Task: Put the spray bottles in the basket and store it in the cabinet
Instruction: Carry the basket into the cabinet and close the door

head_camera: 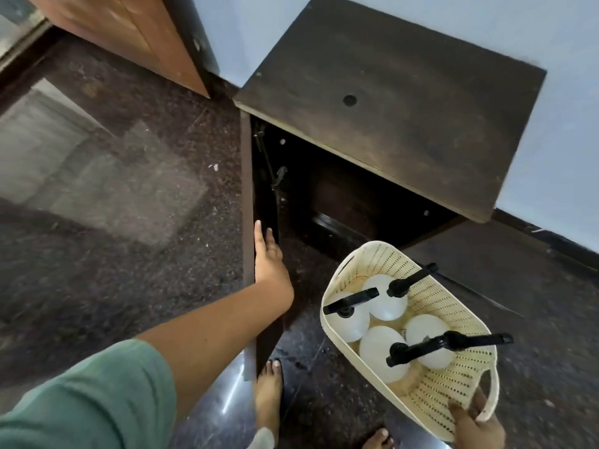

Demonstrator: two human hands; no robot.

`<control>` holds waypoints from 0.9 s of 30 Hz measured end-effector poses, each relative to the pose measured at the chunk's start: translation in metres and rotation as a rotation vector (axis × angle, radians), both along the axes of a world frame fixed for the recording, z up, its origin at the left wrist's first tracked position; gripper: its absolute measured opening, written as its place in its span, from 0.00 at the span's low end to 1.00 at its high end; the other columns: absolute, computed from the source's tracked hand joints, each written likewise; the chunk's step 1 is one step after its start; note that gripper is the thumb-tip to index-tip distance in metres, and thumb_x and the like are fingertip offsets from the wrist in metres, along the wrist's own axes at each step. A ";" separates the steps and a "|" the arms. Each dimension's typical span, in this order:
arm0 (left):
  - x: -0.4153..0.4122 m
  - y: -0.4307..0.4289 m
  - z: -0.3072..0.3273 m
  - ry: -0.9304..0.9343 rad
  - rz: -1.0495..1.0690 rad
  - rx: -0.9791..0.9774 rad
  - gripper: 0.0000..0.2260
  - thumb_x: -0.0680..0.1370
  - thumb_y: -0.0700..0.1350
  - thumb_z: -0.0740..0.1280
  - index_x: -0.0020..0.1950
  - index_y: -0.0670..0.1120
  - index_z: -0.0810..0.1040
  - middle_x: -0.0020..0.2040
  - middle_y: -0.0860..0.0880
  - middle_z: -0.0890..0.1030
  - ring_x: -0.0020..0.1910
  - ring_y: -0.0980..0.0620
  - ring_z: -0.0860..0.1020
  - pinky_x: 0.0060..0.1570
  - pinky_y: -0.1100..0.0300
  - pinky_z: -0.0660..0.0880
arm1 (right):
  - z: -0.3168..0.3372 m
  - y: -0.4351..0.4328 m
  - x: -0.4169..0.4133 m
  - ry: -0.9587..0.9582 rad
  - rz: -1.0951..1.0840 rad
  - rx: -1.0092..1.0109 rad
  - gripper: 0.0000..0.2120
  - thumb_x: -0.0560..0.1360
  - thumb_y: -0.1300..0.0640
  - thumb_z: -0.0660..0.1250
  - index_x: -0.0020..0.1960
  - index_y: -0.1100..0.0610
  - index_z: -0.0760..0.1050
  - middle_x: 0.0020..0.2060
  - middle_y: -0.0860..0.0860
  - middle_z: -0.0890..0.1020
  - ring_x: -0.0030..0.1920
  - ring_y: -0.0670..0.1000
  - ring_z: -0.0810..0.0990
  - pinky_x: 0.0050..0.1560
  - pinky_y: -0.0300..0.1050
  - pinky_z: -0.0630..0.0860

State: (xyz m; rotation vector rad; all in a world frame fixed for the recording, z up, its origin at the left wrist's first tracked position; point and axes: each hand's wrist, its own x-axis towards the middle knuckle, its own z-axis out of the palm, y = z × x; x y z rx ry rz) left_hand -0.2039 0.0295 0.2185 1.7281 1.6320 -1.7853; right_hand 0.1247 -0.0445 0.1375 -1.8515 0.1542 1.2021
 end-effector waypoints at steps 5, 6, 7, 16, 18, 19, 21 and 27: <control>-0.062 -0.029 -0.015 -0.002 -0.157 0.016 0.31 0.79 0.59 0.54 0.77 0.46 0.51 0.77 0.38 0.47 0.73 0.30 0.40 0.44 0.22 0.25 | -0.001 -0.009 -0.059 -0.166 0.338 -0.182 0.25 0.74 0.72 0.64 0.68 0.57 0.72 0.53 0.61 0.81 0.44 0.53 0.81 0.37 0.39 0.80; -0.074 -0.035 -0.020 0.019 -0.196 0.043 0.29 0.80 0.58 0.52 0.77 0.46 0.51 0.77 0.38 0.47 0.73 0.30 0.40 0.44 0.22 0.24 | -0.005 -0.008 -0.066 -0.198 0.411 -0.165 0.24 0.74 0.73 0.64 0.68 0.57 0.72 0.53 0.62 0.81 0.46 0.57 0.80 0.42 0.46 0.81; -0.087 -0.039 -0.025 0.034 -0.225 0.062 0.28 0.80 0.57 0.51 0.77 0.46 0.51 0.77 0.38 0.47 0.73 0.31 0.40 0.44 0.22 0.24 | -0.009 -0.004 -0.075 -0.246 0.484 -0.160 0.24 0.73 0.73 0.64 0.67 0.58 0.73 0.54 0.63 0.81 0.48 0.59 0.80 0.46 0.49 0.80; -0.170 -0.041 -0.050 0.041 -0.238 0.306 0.26 0.81 0.46 0.50 0.76 0.42 0.45 0.77 0.37 0.43 0.75 0.37 0.41 0.54 0.25 0.27 | -0.041 0.044 -0.131 -0.311 0.675 -0.075 0.22 0.74 0.72 0.62 0.65 0.56 0.74 0.52 0.57 0.81 0.54 0.61 0.80 0.57 0.65 0.76; -0.182 -0.035 -0.052 0.059 -0.213 0.331 0.27 0.81 0.45 0.50 0.76 0.43 0.43 0.76 0.38 0.40 0.75 0.38 0.39 0.55 0.25 0.28 | -0.044 0.056 -0.134 -0.320 0.686 -0.086 0.18 0.74 0.71 0.63 0.60 0.55 0.76 0.52 0.60 0.82 0.54 0.63 0.81 0.55 0.67 0.77; -0.188 -0.032 -0.053 0.066 -0.204 0.338 0.27 0.81 0.45 0.50 0.76 0.43 0.42 0.76 0.38 0.39 0.75 0.39 0.38 0.55 0.25 0.29 | -0.045 0.063 -0.135 -0.323 0.694 -0.096 0.16 0.75 0.70 0.63 0.57 0.54 0.76 0.53 0.61 0.82 0.54 0.64 0.81 0.54 0.68 0.77; -0.197 -0.027 -0.054 0.073 -0.185 0.350 0.28 0.81 0.46 0.51 0.76 0.43 0.41 0.76 0.38 0.37 0.75 0.39 0.37 0.56 0.25 0.30 | -0.043 0.074 -0.137 -0.315 0.697 -0.118 0.14 0.75 0.70 0.63 0.54 0.53 0.75 0.52 0.60 0.81 0.52 0.63 0.81 0.52 0.69 0.78; -0.208 -0.026 -0.058 0.022 -0.154 0.352 0.30 0.79 0.49 0.53 0.76 0.45 0.40 0.75 0.38 0.34 0.73 0.39 0.33 0.54 0.25 0.27 | -0.040 0.100 -0.141 -0.296 0.682 -0.092 0.15 0.75 0.70 0.63 0.58 0.56 0.75 0.49 0.58 0.81 0.49 0.61 0.80 0.50 0.64 0.79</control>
